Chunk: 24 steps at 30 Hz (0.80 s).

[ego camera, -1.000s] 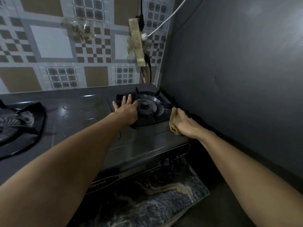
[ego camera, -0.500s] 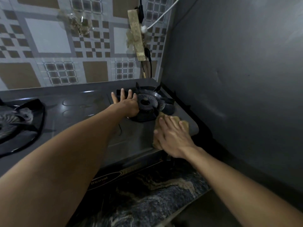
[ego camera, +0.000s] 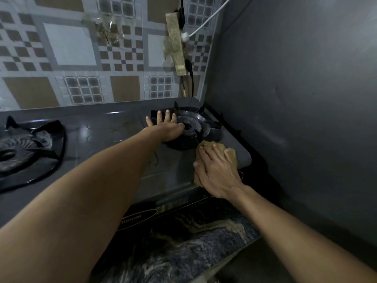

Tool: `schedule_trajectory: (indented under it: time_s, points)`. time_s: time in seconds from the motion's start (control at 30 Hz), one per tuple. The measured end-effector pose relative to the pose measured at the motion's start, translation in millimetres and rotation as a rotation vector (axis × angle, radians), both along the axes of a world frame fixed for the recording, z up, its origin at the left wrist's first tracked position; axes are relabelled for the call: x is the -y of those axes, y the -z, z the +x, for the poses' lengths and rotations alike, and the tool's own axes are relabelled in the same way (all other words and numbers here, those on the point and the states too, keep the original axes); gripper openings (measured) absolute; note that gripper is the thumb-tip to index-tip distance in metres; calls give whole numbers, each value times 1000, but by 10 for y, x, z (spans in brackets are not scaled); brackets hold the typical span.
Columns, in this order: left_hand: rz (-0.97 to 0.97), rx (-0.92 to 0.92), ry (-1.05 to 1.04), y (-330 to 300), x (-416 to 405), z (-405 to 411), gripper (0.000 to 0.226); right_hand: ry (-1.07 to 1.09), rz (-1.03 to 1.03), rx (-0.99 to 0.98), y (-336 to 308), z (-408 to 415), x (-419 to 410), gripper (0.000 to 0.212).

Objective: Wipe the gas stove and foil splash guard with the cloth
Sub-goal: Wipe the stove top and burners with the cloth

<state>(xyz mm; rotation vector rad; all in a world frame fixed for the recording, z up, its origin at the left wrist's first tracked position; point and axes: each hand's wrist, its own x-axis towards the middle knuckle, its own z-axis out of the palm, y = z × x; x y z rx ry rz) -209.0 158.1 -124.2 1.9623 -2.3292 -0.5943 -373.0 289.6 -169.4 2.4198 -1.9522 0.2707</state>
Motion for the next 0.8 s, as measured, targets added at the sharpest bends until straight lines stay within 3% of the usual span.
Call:
schedule_trajectory:
  time_s: [0.13, 0.37, 0.53, 0.8]
  points:
    - [-6, -13, -5, 14, -12, -7, 65, -81, 19, 40, -6, -176, -20, 61]
    - [-69, -69, 2, 3, -53, 149, 64, -35, -178, 87, 88, 128, -71, 57]
    - [-212, -102, -41, -159, -148, 452, 57, -237, -81, 8, 79, 670, -142, 70]
    - [-255, -28, -285, -147, -425, 1475, 54, -339, 28, -9, -85, 1114, 54, 60]
